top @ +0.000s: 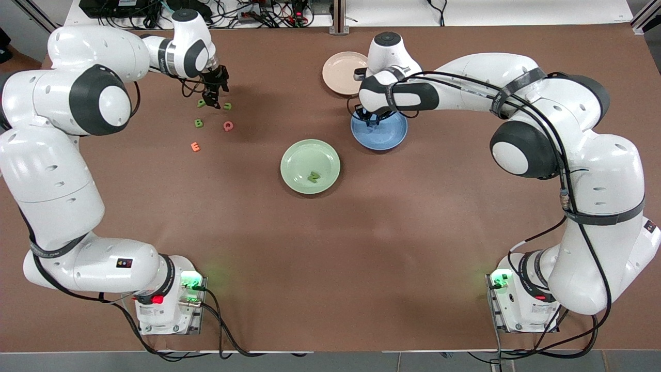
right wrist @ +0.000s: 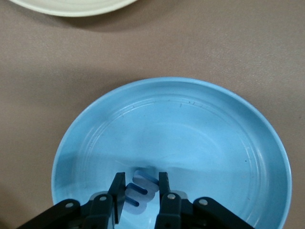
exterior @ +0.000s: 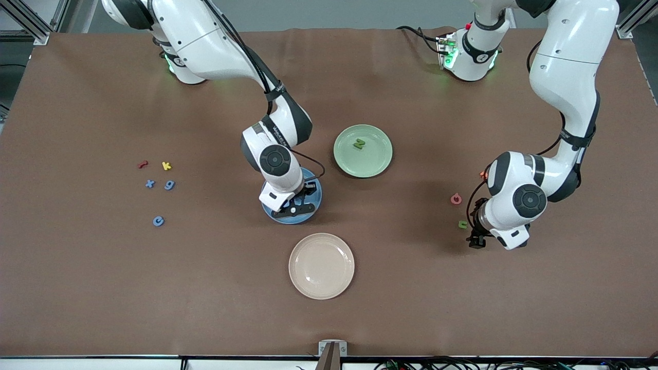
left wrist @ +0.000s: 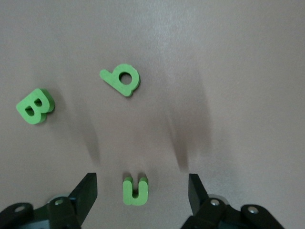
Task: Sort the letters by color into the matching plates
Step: 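Release the blue 3 on the blue plate while the left gripper grasps green u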
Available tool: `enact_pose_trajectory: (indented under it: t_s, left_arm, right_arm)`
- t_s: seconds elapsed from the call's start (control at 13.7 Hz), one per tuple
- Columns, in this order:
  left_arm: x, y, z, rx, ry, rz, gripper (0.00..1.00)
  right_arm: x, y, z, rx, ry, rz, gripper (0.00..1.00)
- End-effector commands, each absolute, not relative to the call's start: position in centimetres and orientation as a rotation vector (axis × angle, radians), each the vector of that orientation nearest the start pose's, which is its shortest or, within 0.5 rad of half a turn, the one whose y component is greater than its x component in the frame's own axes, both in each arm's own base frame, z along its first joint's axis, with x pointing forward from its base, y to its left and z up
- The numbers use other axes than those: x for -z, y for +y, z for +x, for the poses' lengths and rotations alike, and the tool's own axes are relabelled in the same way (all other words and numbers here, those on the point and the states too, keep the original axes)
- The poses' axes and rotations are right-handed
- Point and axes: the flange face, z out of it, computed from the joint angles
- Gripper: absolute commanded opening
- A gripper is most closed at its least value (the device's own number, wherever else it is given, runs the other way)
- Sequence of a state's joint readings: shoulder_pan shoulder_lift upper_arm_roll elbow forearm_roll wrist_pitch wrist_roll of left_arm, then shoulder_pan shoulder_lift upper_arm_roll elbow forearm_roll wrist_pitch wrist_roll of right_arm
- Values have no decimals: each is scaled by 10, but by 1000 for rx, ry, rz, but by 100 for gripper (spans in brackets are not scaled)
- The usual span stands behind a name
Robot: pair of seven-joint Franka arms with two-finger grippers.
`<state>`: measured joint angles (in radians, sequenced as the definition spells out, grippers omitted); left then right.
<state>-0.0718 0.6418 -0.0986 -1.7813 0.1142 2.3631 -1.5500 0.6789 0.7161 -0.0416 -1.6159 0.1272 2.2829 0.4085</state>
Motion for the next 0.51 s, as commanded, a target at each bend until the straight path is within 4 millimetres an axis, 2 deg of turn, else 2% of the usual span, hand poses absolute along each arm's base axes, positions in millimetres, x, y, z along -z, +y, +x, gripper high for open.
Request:
enact_pose_trajectory:
  t_s: [0.0,0.15,0.22,0.37,0.44]
  left_arm:
    - [-182,-105,642,-37,-1896,-2425,85]
    - [-182,-105,641,-40,-1897,-2426,82]
    - [-179,-106,640,-41,-1896,-2429,79]
    - [-176,-109,637,-37,-1894,-2440,73]
    - [-176,-114,636,-40,-1885,-2447,68]
  right_arm:
    - [-203,413,552,-127,-205,-3097,100]
    - [-221,409,551,-162,-203,-3102,100]
    - [-239,403,552,-196,-198,-3111,100]
    - [-283,380,562,-190,-161,-3117,100]
    - [-301,358,571,-187,-135,-3125,100]
